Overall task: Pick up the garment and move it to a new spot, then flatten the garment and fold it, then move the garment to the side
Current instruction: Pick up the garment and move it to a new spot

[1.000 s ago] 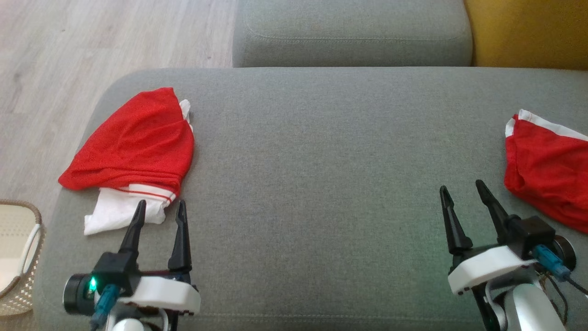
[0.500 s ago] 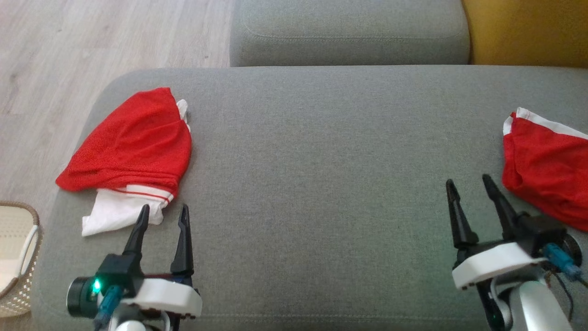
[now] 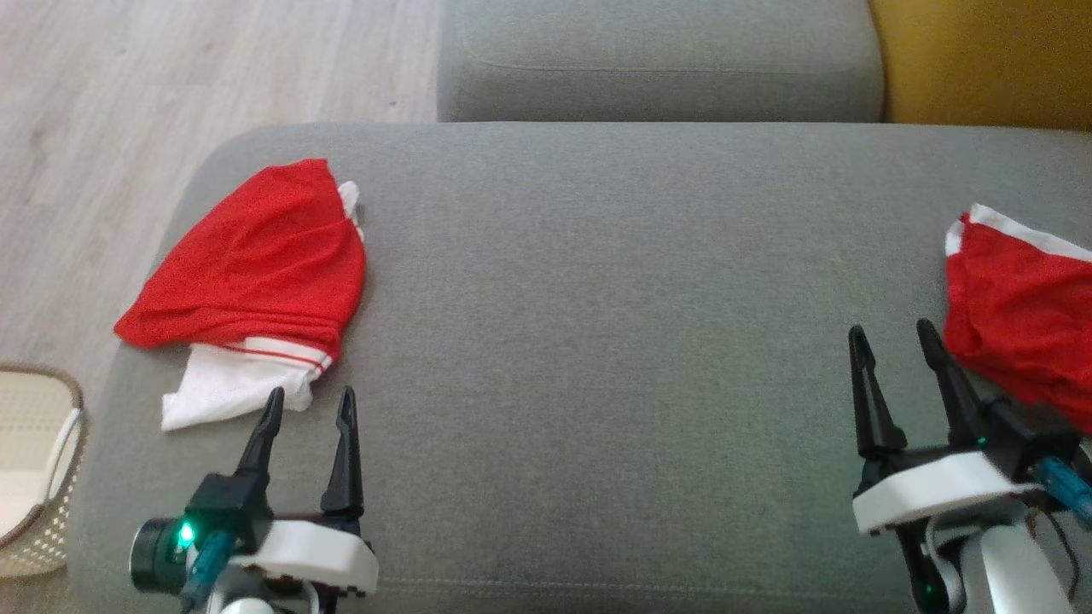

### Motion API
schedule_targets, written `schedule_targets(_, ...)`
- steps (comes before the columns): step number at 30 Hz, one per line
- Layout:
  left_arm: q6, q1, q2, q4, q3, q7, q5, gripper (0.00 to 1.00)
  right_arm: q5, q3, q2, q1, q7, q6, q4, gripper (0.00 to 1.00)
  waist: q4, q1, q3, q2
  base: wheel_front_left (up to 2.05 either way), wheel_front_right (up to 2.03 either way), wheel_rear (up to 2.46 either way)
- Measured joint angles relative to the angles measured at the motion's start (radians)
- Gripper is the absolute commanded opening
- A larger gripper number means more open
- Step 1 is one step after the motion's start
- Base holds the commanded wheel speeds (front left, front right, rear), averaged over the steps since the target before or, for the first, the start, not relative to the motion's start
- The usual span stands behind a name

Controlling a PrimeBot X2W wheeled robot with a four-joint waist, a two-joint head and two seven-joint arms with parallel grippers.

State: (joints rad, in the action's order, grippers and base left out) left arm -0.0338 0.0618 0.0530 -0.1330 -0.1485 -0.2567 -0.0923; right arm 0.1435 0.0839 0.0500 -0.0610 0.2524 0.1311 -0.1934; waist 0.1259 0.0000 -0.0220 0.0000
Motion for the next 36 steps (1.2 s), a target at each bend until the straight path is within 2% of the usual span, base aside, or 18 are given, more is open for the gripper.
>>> schedule_targets(7,0.002,0.000,-0.001,0.001,0.004,0.000,0.006,1.00,0.010,-0.020,-0.001,0.033,0.000,0.000,0.007,1.00,0.063,0.0000,-0.006,0.0000,0.00,0.00,0.00)
schedule_targets(25,0.018,0.049,0.000,0.040,0.061,0.000,0.034,1.00,0.059,-0.099,-0.006,0.064,0.000,0.000,0.010,1.00,0.323,-0.0001,-0.045,0.0000,0.00,0.00,0.00)
schedule_targets(28,0.026,0.058,0.001,0.063,0.080,0.000,0.016,1.00,0.061,-0.115,-0.007,0.065,0.000,0.000,0.009,1.00,0.347,-0.0001,-0.043,0.0000,0.00,0.00,0.00)
schedule_targets(36,0.059,0.039,0.002,0.058,0.130,0.000,-0.004,1.00,0.047,-0.115,-0.007,0.062,0.000,0.000,0.008,1.00,0.346,0.0000,-0.012,0.0000,0.00,0.00,0.00)
